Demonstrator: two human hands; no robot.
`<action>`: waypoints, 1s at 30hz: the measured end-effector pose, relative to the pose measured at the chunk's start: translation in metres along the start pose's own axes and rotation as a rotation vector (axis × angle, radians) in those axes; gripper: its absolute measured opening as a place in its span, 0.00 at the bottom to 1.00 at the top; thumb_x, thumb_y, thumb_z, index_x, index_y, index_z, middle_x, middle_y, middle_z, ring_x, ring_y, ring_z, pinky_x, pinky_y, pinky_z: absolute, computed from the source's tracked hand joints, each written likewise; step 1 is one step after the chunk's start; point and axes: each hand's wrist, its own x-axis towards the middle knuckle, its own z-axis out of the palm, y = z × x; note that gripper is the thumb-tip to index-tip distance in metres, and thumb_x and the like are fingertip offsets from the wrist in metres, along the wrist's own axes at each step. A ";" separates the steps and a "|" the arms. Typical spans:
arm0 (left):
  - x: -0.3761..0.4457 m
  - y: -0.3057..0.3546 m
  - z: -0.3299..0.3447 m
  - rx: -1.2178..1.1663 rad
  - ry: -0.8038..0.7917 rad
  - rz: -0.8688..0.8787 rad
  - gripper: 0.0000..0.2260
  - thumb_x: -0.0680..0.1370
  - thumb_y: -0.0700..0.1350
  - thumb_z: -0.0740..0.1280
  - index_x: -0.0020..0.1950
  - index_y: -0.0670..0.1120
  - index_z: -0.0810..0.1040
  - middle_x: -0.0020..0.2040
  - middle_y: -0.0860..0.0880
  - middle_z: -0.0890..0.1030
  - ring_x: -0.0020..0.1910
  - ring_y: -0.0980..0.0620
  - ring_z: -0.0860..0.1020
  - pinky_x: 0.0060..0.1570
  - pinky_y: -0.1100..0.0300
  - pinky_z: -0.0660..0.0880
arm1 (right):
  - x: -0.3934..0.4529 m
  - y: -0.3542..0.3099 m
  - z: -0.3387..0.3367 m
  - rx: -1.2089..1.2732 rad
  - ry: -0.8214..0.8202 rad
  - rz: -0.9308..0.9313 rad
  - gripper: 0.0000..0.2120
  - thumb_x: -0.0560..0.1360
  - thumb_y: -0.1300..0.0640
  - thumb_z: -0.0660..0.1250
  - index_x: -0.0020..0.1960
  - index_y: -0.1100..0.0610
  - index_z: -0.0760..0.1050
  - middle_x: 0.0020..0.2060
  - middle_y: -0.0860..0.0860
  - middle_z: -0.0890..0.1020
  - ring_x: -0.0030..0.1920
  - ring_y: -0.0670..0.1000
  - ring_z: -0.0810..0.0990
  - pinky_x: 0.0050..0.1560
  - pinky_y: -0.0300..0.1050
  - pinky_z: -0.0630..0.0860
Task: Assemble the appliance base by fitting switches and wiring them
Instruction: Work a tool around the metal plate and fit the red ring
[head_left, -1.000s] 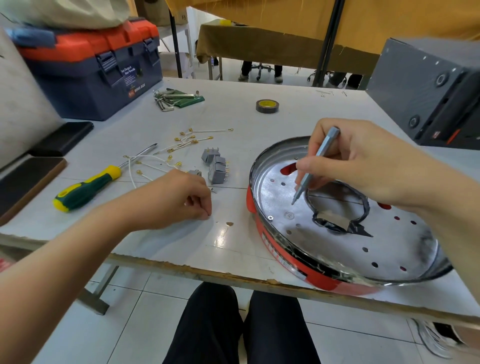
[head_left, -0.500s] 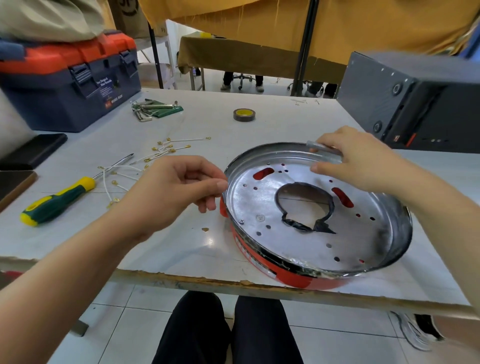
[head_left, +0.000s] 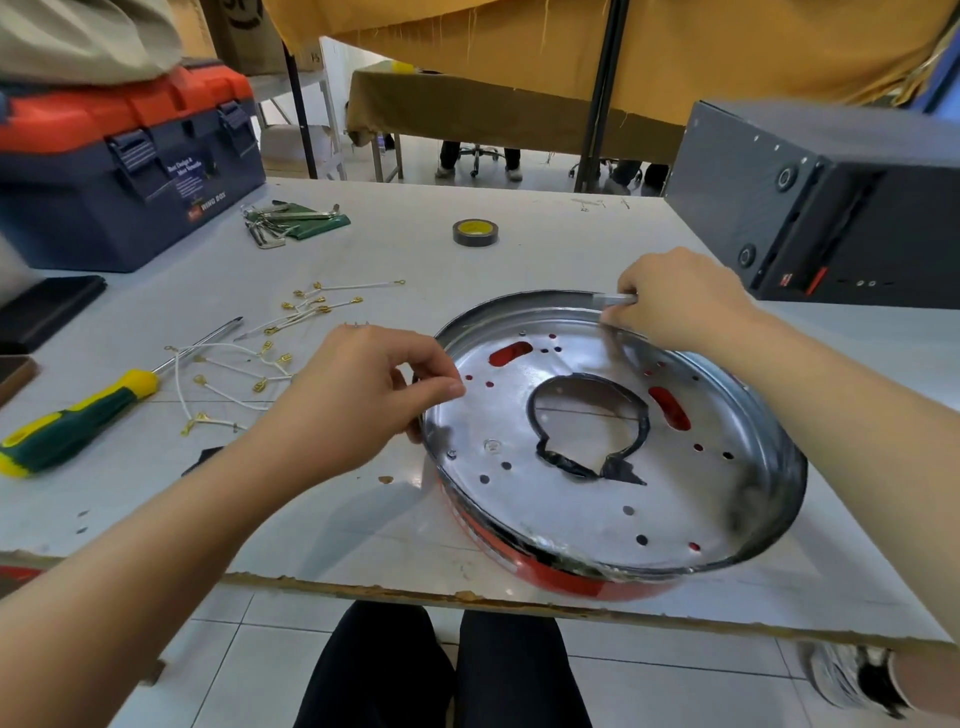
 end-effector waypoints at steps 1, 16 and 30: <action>0.005 -0.002 -0.001 0.037 0.011 0.009 0.05 0.74 0.46 0.71 0.37 0.53 0.81 0.30 0.65 0.78 0.26 0.63 0.75 0.29 0.73 0.68 | 0.000 0.001 0.000 -0.003 0.005 0.011 0.17 0.76 0.47 0.66 0.35 0.57 0.73 0.33 0.53 0.74 0.40 0.59 0.75 0.36 0.44 0.66; 0.033 -0.011 -0.005 0.196 0.092 0.147 0.03 0.73 0.47 0.70 0.42 0.49 0.83 0.40 0.53 0.81 0.46 0.53 0.74 0.43 0.62 0.64 | -0.030 0.011 -0.013 -0.319 -0.043 0.108 0.15 0.74 0.53 0.66 0.33 0.54 0.64 0.31 0.51 0.67 0.31 0.54 0.67 0.31 0.42 0.58; 0.026 0.012 -0.004 -0.101 -0.499 0.248 0.04 0.70 0.53 0.70 0.40 0.55 0.82 0.36 0.56 0.82 0.38 0.54 0.80 0.40 0.58 0.75 | -0.053 -0.046 -0.018 0.427 -0.706 -0.473 0.16 0.65 0.38 0.72 0.34 0.51 0.77 0.23 0.45 0.74 0.24 0.43 0.73 0.28 0.37 0.71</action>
